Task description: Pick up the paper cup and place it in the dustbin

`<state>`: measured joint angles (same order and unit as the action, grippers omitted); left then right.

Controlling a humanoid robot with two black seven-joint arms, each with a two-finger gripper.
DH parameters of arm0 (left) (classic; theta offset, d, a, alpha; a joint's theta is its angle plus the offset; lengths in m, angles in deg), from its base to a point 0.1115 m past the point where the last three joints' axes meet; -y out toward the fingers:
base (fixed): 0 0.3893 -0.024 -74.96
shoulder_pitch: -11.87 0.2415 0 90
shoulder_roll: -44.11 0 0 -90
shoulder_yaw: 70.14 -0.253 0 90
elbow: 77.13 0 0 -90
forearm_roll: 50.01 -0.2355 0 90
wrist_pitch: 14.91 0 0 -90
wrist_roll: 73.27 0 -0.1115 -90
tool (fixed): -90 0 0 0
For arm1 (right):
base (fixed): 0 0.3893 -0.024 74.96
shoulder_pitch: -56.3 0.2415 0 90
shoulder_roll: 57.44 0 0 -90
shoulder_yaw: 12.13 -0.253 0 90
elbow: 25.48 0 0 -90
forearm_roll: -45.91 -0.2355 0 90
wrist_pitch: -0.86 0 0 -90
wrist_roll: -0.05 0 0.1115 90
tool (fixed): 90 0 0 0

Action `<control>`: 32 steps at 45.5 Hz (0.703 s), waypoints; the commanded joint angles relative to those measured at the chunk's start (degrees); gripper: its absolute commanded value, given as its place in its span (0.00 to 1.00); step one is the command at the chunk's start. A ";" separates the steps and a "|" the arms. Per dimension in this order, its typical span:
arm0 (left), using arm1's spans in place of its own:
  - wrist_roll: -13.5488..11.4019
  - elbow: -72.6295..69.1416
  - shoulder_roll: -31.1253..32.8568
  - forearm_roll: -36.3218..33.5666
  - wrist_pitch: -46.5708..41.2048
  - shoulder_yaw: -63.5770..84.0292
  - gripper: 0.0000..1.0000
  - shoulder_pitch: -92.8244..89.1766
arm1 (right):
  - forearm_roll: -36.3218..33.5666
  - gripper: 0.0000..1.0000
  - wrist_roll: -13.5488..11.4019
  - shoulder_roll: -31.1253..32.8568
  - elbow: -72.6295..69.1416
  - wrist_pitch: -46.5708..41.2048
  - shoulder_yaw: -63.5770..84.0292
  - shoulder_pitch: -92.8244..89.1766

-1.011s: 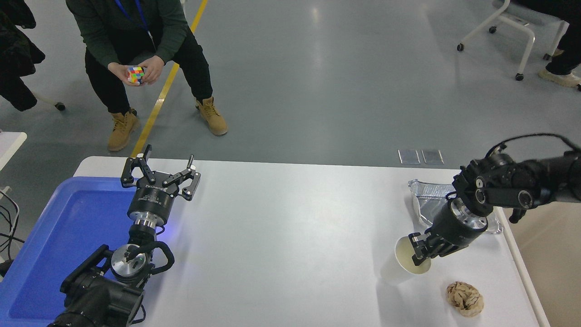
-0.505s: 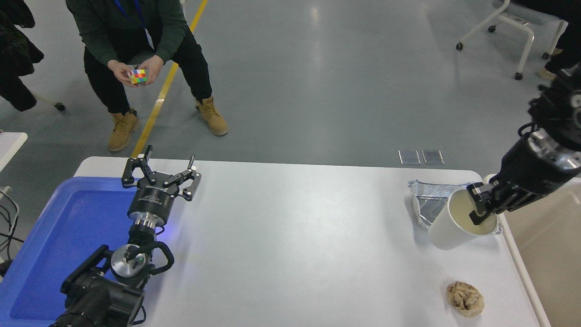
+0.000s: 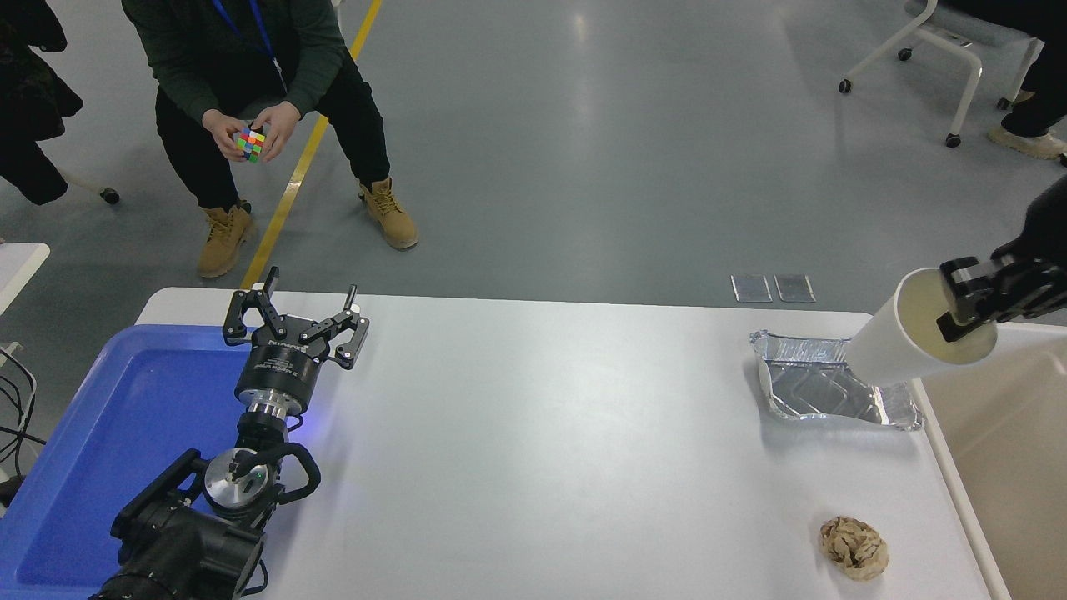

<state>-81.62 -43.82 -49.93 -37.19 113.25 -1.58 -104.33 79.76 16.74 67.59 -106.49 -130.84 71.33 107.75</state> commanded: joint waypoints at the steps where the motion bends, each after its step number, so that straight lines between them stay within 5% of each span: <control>1: 0.00 0.00 0.00 0.02 -0.01 0.00 0.99 -0.08 | -4.57 0.00 -0.34 6.62 15.69 9.16 -0.49 -9.16; 10: 0.00 0.00 0.00 0.02 -0.01 0.00 0.99 0.00 | -17.48 0.00 -2.26 12.32 36.22 19.44 -13.37 -30.74; 17: 0.00 0.00 0.00 -0.07 -0.01 0.00 0.99 0.00 | -18.38 0.00 -5.08 14.80 51.11 23.23 -31.14 -48.35; 32: 0.00 0.00 0.00 0.02 -0.01 0.00 0.99 -0.08 | -18.38 0.00 -9.83 2.33 86.63 24.03 -70.09 -82.47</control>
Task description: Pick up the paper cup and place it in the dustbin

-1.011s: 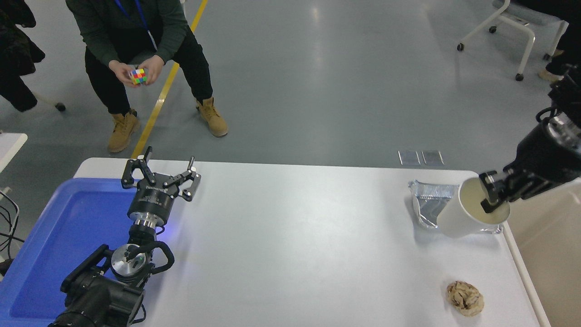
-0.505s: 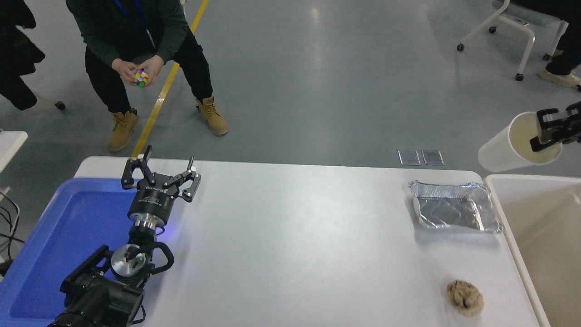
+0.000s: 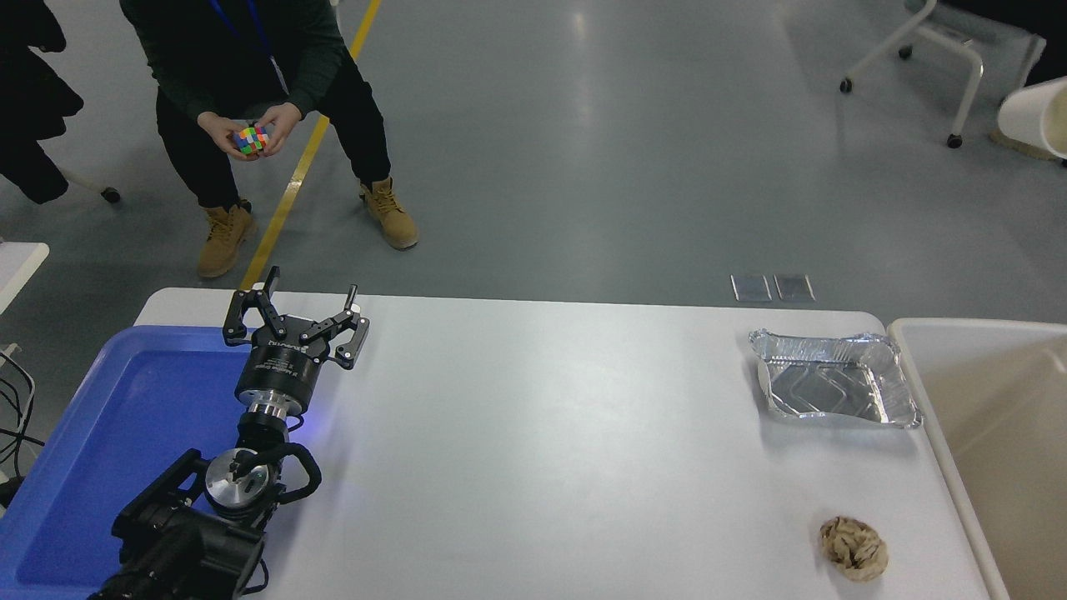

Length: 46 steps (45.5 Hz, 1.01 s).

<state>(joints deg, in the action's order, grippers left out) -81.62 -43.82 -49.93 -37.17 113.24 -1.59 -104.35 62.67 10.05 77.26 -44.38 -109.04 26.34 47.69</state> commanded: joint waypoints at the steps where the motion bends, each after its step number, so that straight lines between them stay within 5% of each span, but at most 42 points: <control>1: 0.00 0.00 0.00 0.00 -0.01 0.00 0.99 0.03 | -1.30 0.00 -3.23 -8.21 25.57 2.66 -26.76 -23.11; 15: 0.00 0.00 0.00 0.00 -0.01 0.00 0.99 -0.06 | -1.38 0.00 -6.22 -15.34 26.64 18.04 -46.73 -35.59; 46: 0.00 0.00 0.00 0.00 -0.01 0.00 0.99 -0.06 | -15.62 0.00 -6.22 -26.24 26.29 19.81 -52.18 -50.45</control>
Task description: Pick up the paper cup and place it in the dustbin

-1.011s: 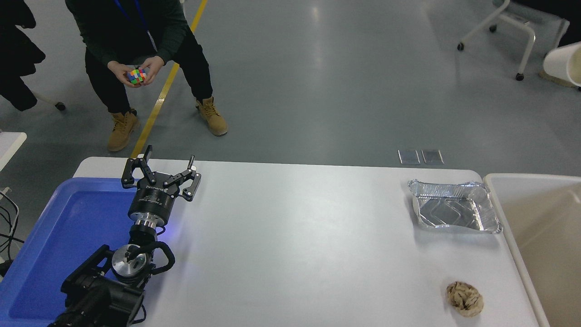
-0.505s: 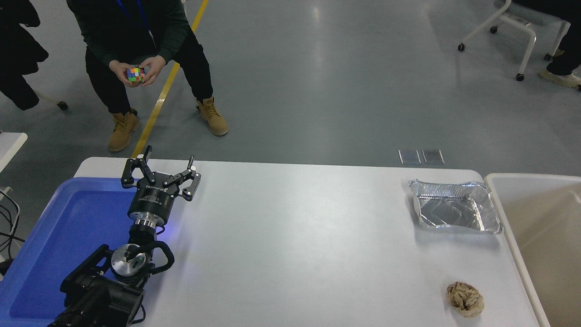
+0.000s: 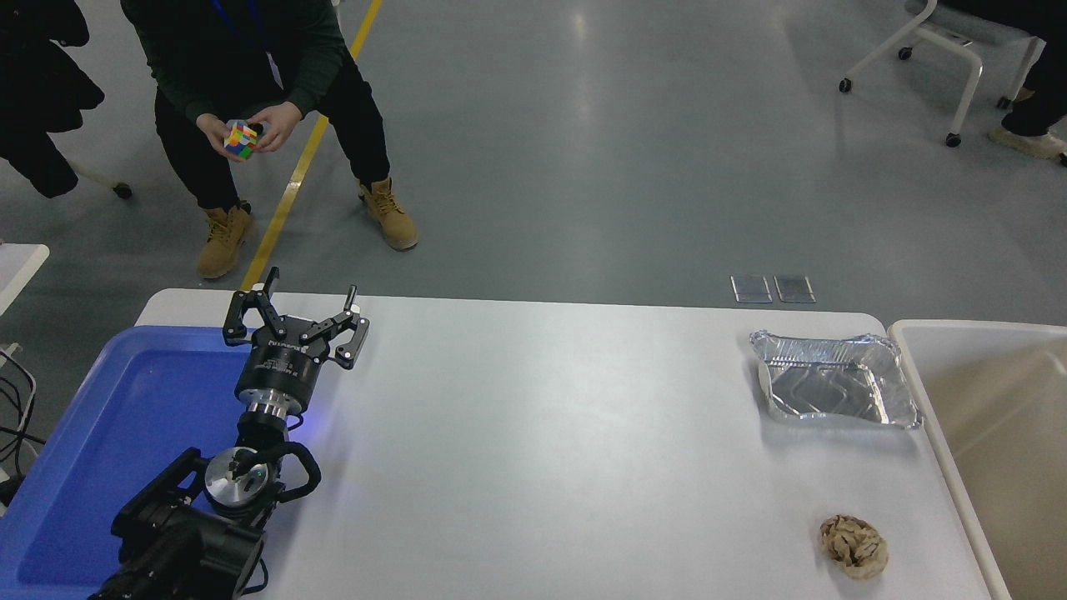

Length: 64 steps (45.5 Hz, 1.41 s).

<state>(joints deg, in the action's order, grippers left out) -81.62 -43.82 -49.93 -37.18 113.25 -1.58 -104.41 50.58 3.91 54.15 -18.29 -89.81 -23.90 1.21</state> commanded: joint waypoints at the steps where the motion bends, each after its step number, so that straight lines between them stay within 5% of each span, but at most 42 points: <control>1: 0.00 0.00 0.00 0.01 -0.02 0.00 0.99 0.00 | -3.53 0.00 -0.08 -3.49 0.11 0.58 -2.20 -4.23; 17: 0.00 0.00 0.00 0.01 -0.02 0.00 0.99 0.00 | -3.62 0.00 -0.08 -5.42 0.11 0.49 -4.92 -5.73; 18: 0.00 0.00 0.00 0.01 -0.02 0.00 0.99 0.00 | -3.62 0.12 0.01 -5.34 0.11 0.49 -5.01 -5.73; 20: 0.00 0.00 0.00 0.01 -0.02 0.00 0.99 0.00 | -3.62 0.52 0.01 -5.42 0.11 0.49 -5.01 -5.73; 22: 0.00 0.00 0.00 0.01 -0.02 0.00 0.99 0.00 | -3.88 0.75 0.01 -5.25 0.11 0.40 -5.10 -5.73; 23: 0.00 0.00 0.00 0.01 -0.02 0.00 0.99 0.00 | -4.06 1.00 0.01 -5.16 0.11 0.14 -5.19 -5.73; 53: 0.00 0.00 0.00 0.01 -0.02 0.00 0.99 0.00 | -4.14 1.00 0.01 -0.33 -3.84 -0.30 -4.13 3.05; 64: 0.00 0.00 0.00 0.01 0.07 0.00 0.99 0.00 | -4.14 1.00 0.62 13.11 -28.69 -0.56 -5.45 8.68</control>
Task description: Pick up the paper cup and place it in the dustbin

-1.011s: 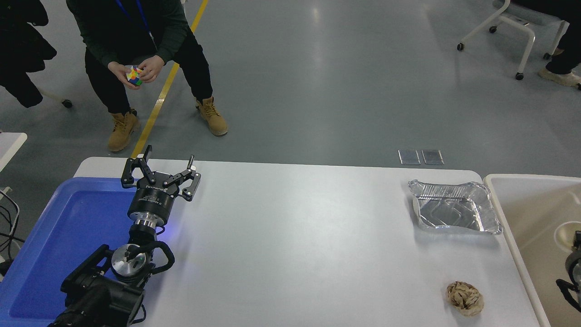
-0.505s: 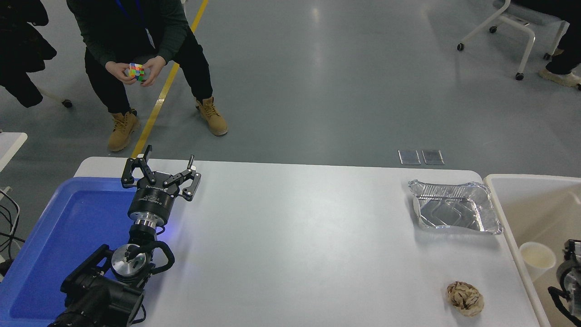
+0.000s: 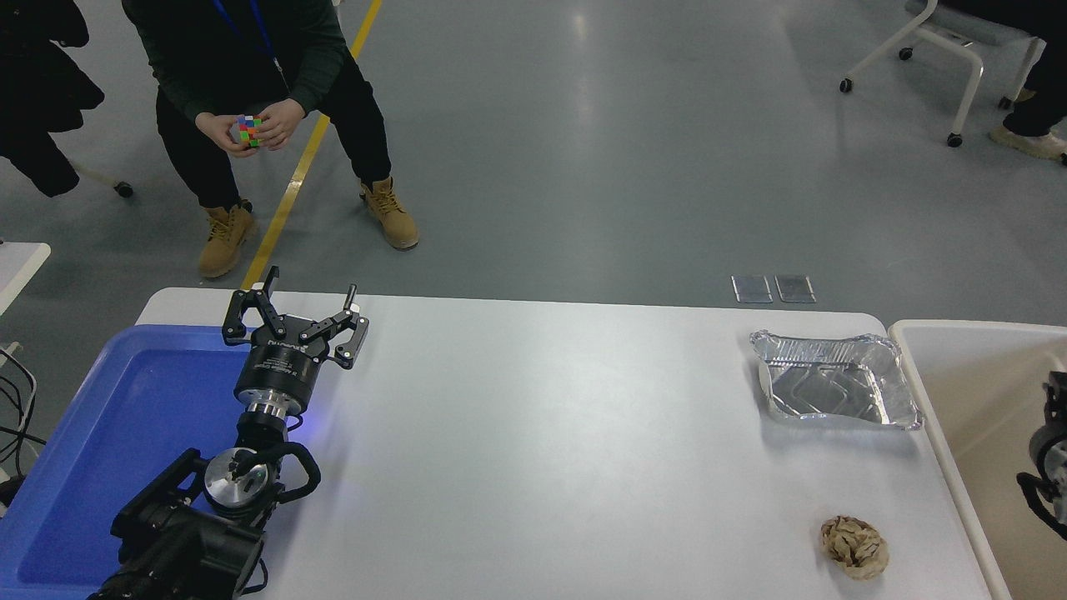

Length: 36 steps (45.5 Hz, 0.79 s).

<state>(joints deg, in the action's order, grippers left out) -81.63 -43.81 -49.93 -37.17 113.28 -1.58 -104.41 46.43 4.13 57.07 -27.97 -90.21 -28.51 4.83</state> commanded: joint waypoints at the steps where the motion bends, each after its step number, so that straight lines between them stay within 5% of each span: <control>1: 0.01 -0.01 0.00 0.00 -0.04 0.00 0.99 0.00 | 0.00 1.00 0.40 11.51 -21.39 0.01 -1.02 5.50; 9: 0.01 -0.01 0.00 0.00 0.04 0.00 0.99 0.00 | 0.00 1.00 0.32 18.90 -36.95 0.01 -9.62 6.92; 20: 0.01 -0.01 0.00 0.00 0.04 0.00 0.99 0.00 | 0.09 1.00 0.31 21.28 -48.12 0.54 -12.18 10.51; 36: 0.01 -0.01 0.00 0.00 -0.05 0.00 0.99 0.00 | -0.09 1.00 0.31 24.88 -53.66 -0.25 14.69 35.99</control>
<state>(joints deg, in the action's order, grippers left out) -81.62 -43.82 -49.93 -37.18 113.27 -1.58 -104.41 46.41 4.44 79.32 -76.28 -89.84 -30.45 24.04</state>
